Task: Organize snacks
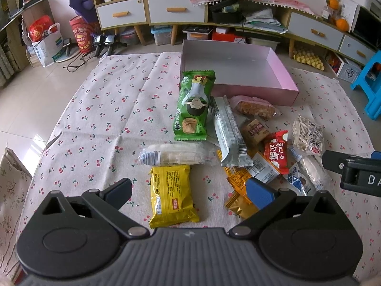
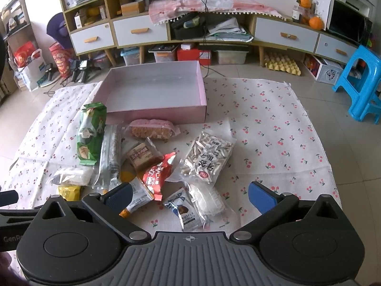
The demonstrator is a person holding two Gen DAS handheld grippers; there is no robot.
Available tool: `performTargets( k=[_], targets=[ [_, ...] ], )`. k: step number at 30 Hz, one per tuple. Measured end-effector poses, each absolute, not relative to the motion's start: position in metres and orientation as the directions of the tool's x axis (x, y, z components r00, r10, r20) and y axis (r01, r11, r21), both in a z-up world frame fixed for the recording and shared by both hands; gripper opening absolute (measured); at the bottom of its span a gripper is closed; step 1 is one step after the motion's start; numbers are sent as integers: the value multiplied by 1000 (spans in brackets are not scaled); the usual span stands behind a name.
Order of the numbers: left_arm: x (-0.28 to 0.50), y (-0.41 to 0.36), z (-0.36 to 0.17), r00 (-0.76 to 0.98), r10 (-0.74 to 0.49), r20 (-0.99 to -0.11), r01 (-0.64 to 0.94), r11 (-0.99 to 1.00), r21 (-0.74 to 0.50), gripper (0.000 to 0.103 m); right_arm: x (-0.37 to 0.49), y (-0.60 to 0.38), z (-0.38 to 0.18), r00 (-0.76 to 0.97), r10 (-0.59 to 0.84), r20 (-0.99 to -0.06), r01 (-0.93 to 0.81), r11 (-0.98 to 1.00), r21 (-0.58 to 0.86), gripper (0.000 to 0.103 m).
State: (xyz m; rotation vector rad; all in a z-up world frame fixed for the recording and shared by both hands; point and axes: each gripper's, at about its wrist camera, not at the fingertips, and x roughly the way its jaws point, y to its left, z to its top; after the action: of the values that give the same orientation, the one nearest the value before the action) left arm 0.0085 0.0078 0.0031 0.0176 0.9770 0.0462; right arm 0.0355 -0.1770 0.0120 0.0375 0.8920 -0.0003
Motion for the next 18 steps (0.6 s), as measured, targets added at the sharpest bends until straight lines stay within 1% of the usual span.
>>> performTargets(
  k=[18],
  targets=[
    [8, 9, 2, 558, 49, -828, -26, 999, 41, 102, 34, -175, 9, 621, 10, -784, 8, 1000, 19, 103]
  ],
)
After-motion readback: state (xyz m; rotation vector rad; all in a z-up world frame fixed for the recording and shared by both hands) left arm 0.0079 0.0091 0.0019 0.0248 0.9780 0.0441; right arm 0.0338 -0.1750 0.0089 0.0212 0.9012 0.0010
